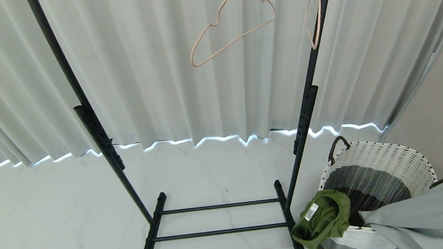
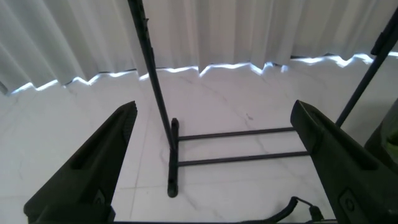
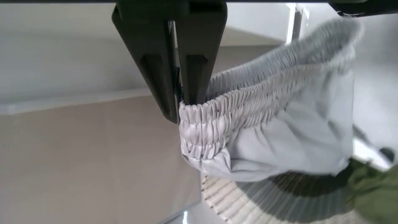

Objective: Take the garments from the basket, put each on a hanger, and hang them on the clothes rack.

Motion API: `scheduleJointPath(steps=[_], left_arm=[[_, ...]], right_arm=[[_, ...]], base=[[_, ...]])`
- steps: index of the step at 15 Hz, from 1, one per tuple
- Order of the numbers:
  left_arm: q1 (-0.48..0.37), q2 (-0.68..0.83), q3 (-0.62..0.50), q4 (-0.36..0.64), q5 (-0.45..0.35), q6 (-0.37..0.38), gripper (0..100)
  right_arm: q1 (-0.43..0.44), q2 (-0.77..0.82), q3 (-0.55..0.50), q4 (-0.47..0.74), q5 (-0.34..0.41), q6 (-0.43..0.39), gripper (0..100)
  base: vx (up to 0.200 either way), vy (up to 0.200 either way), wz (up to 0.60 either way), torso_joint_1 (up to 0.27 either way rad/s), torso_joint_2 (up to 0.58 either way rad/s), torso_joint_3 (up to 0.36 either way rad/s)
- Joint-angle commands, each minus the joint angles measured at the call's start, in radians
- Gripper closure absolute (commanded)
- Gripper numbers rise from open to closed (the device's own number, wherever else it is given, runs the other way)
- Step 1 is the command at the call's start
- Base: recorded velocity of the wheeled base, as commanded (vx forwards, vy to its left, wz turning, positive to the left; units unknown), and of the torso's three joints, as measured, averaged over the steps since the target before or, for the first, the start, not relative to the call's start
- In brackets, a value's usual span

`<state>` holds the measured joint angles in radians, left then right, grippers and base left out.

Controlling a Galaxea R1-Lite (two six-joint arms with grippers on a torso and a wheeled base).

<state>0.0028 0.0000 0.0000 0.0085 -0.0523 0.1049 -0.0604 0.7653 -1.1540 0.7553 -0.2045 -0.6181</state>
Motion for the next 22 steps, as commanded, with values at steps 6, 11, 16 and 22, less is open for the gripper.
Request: scheduleJointPath(steps=[6,11,16,22], left_arm=[[0.0,0.0,0.0,0.001,0.0,-0.001,0],[0.0,0.0,0.0,-0.001,-0.001,0.027,0],[-0.009,0.012,-0.051,-0.041,-0.044,-0.002,0],[-0.142,0.664,-0.565,-0.07,-0.173,-0.083,0]], right_arm=[[0.048,0.0,0.004,0.002,0.013,0.0,100],[0.083,0.031,0.013,0.002,0.185,0.0,100],[0.163,0.069,0.011,0.002,0.272,-0.025,100],[0.169,0.078,-0.001,-0.004,0.393,0.032,100]], base=[[-0.133,0.0,0.0,0.001,0.0,0.001],[0.0,0.0,0.0,0.0,0.0,0.0],[0.0,0.0,0.0,0.0,0.0,0.0],[0.0,0.0,0.0,0.0,0.0,0.0]])
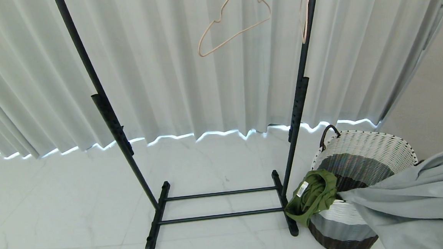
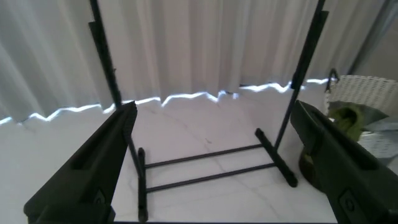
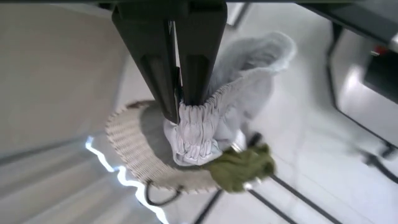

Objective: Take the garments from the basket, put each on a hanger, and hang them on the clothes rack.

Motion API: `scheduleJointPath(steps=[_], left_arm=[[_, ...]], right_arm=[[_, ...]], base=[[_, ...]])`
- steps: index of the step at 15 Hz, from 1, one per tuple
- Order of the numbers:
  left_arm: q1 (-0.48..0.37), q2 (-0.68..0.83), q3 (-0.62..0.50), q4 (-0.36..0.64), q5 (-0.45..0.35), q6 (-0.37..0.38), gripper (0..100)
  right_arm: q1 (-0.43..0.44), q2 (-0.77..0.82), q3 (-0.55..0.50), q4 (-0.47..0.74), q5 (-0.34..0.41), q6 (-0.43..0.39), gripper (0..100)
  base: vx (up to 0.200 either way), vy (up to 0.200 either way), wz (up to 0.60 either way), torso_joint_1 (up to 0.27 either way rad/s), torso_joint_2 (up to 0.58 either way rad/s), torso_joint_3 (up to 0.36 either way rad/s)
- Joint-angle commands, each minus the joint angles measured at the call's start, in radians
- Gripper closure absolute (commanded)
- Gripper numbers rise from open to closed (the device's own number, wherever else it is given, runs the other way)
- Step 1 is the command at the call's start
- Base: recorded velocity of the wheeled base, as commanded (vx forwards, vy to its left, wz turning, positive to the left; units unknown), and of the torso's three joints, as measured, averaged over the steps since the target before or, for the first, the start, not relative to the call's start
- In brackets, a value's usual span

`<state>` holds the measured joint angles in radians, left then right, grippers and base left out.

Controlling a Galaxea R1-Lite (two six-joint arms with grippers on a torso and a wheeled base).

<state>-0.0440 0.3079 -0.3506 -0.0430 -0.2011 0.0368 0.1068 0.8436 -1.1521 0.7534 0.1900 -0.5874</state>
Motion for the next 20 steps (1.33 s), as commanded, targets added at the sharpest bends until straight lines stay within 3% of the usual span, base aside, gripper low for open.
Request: scheduleJointPath(steps=[1,3,6,8,9,11,14,17,20], left_arm=[[-0.172,0.479,-0.268,-0.081,-0.023,-0.028,0],[-0.3,0.729,-0.304,-0.256,0.014,-0.055,0],[-0.56,1.021,-0.306,-0.396,0.169,-0.095,0],[-0.712,1.134,-0.306,-0.434,0.198,-0.169,0],[-0.843,1.257,-0.311,-0.503,0.252,-0.256,0],[-0.97,1.415,-0.357,-0.612,0.331,-0.38,0],[-1.105,1.579,-0.445,-0.641,0.367,-0.502,0],[-1.271,1.709,-0.576,-0.641,0.371,-0.652,0],[-1.335,1.794,-0.666,-0.641,0.423,-0.678,0]], right_arm=[[0.002,-0.006,-0.009,-0.002,0.034,0.026,100],[0.002,-0.021,-0.017,-0.002,0.106,0.063,100],[0.002,-0.023,-0.081,0.001,0.181,0.095,100],[0.008,-0.017,-0.106,0.001,0.206,0.11,100],[0.033,-0.001,-0.11,0.0,0.229,0.117,100],[0.091,0.029,-0.101,-0.002,0.246,0.12,100],[0.194,0.077,-0.103,-0.049,0.241,0.216,100],[0.218,0.088,-0.098,-0.074,0.241,0.307,100],[0.223,0.091,-0.061,-0.098,0.243,0.314,100]], base=[[0.0,0.0,0.0,0.0,0.0,0.0],[0.0,0.0,0.0,0.0,0.0,0.0],[0.0,0.0,0.0,0.0,0.0,0.0],[0.0,0.0,0.0,0.0,0.0,0.0],[0.0,0.0,0.0,0.0,0.0,0.0],[0.0,0.0,0.0,0.0,0.0,0.0],[0.0,0.0,0.0,0.0,0.0,0.0],[0.0,0.0,0.0,0.0,0.0,0.0],[0.0,0.0,0.0,0.0,0.0,0.0]])
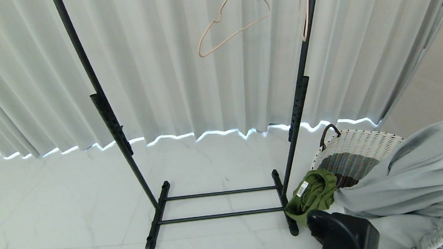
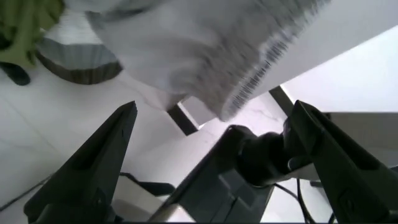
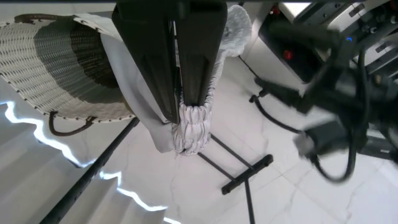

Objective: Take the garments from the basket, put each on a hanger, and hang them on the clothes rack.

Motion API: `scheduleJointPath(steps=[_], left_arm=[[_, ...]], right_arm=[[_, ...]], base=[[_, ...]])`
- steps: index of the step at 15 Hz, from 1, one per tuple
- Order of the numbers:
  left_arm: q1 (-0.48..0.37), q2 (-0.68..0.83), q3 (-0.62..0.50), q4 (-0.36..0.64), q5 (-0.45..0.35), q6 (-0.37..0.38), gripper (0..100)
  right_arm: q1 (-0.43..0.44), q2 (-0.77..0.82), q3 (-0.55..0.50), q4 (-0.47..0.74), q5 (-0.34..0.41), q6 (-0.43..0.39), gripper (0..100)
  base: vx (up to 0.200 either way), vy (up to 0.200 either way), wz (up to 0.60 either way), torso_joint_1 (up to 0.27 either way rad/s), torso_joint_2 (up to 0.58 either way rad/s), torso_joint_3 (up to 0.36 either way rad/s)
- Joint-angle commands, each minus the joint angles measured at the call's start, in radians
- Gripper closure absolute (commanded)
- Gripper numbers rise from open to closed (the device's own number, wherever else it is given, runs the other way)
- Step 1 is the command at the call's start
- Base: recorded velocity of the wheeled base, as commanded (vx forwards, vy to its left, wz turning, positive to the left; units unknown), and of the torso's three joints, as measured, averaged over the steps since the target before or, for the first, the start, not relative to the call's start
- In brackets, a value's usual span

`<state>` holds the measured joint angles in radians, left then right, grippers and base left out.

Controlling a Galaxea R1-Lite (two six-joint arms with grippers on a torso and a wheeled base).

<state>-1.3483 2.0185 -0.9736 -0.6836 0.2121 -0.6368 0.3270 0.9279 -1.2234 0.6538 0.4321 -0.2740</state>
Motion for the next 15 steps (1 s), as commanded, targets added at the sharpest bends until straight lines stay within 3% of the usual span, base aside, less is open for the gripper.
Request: scheduleJointPath(steps=[1,4,6,15], left_arm=[[-0.031,0.103,-0.071,-0.001,0.02,-0.004,0],[-0.011,0.146,-0.142,-0.001,0.044,0.0,0],[0.011,0.197,-0.168,-0.001,0.102,0.003,0],[0.044,0.275,-0.16,-0.001,0.144,0.002,0]], right_arm=[[0.004,0.003,0.021,-0.005,-0.001,0.001,100],[0.02,-0.001,0.021,-0.006,-0.003,0.001,100],[0.024,-0.001,0.021,-0.005,-0.003,0.001,100],[0.035,-0.018,0.024,-0.002,-0.007,-0.001,100]], base=[[0.0,0.0,0.0,0.0,0.0,0.0],[0.0,0.0,0.0,0.0,0.0,0.0],[0.0,0.0,0.0,0.0,0.0,0.0],[0.0,0.0,0.0,0.0,0.0,0.0]])
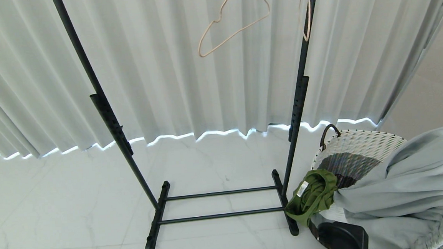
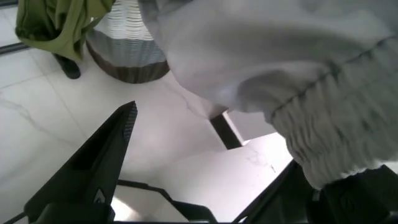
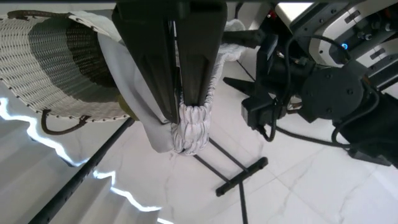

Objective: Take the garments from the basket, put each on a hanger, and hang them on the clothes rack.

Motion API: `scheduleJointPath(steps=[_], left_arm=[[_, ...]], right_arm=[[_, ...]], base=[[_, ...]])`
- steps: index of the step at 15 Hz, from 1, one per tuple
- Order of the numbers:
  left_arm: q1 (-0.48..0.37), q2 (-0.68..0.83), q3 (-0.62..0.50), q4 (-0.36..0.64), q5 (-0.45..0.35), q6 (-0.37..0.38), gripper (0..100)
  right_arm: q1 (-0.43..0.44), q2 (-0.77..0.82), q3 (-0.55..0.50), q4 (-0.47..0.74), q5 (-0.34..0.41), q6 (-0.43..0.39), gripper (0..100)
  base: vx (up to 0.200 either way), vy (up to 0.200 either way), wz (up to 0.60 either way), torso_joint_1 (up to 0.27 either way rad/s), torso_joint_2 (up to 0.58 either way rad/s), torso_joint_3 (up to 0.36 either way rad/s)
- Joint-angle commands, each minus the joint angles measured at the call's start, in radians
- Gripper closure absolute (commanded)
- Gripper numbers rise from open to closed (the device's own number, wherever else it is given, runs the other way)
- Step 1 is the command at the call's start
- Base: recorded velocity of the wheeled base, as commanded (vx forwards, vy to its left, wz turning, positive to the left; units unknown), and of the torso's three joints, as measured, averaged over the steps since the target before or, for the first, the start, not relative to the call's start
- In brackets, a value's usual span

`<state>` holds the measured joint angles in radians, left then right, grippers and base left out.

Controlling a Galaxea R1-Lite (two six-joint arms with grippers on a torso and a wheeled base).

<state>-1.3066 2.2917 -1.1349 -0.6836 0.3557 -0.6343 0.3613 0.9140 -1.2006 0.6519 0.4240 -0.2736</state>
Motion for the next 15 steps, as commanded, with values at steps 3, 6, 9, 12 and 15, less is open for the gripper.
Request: scheduleJointPath(steps=[3,6,9,12,15], left_arm=[[0.001,-0.012,0.021,0.001,0.002,0.001,100],[-0.005,-0.101,0.142,-0.019,0.066,0.047,100],[-0.011,-0.259,0.32,-0.079,0.106,0.105,100],[-0.011,-0.403,0.437,-0.119,0.114,0.22,100],[-0.005,-0.528,0.481,-0.146,0.111,0.32,100]], right_arm=[[0.001,-0.004,0.003,0.0,-0.016,-0.001,100],[0.001,-0.015,0.059,-0.006,-0.07,-0.001,100],[0.001,-0.02,0.098,-0.029,-0.071,-0.006,100],[0.007,-0.018,0.125,-0.032,-0.065,-0.044,100],[0.011,-0.017,0.204,-0.095,-0.068,-0.139,100]], base=[[0.0,0.0,0.0,0.0,0.0,0.0],[0.0,0.0,0.0,0.0,0.0,0.0],[0.0,0.0,0.0,0.0,0.0,0.0],[0.0,0.0,0.0,0.0,0.0,0.0],[0.0,0.0,0.0,0.0,0.0,0.0]])
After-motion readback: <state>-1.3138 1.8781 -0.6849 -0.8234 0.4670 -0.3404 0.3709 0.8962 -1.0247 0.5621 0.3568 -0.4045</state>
